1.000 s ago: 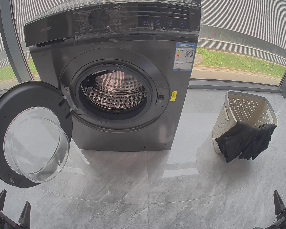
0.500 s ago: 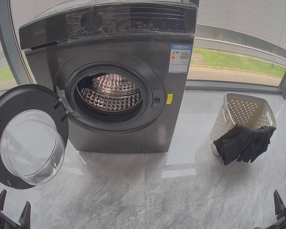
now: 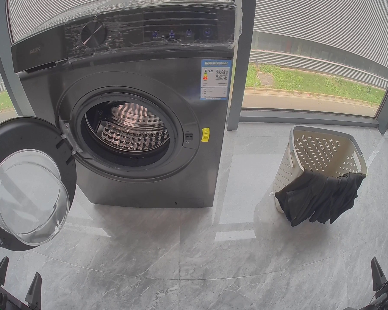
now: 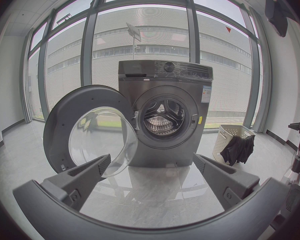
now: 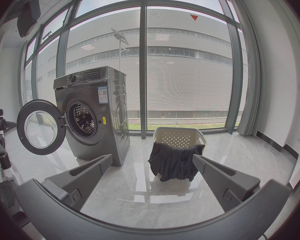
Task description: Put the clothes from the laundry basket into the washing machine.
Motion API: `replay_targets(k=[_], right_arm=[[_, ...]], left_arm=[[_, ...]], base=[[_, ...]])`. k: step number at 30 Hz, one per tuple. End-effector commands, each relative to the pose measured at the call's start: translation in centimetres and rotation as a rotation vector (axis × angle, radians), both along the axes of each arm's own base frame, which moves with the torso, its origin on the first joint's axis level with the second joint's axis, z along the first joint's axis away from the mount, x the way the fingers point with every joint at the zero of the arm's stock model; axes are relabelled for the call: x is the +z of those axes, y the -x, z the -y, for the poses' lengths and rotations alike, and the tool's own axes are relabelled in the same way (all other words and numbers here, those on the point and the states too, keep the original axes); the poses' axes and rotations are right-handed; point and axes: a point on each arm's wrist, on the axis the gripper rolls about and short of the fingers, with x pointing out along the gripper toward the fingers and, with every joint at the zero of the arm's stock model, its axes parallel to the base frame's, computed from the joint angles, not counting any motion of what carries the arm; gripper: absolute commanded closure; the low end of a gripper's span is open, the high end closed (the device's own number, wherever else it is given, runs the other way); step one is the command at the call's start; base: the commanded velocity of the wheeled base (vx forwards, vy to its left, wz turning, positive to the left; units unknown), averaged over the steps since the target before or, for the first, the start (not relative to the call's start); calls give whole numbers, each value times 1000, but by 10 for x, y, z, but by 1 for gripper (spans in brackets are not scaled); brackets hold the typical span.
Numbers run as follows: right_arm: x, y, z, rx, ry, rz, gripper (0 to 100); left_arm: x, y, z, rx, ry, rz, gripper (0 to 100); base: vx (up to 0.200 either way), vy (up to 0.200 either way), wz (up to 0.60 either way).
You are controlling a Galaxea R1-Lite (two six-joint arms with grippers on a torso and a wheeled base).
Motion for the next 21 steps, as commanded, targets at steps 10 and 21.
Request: replay_targets(k=[10,21], right_arm=[[-5,0,0,0,0,1,0],[-5,0,0,0,0,-1,0]], left_arm=[[-5,0,0,1,2,1,0],[-5,0,0,1,2,1,0]], base=[[0,-200,0],[0,-200,0]])
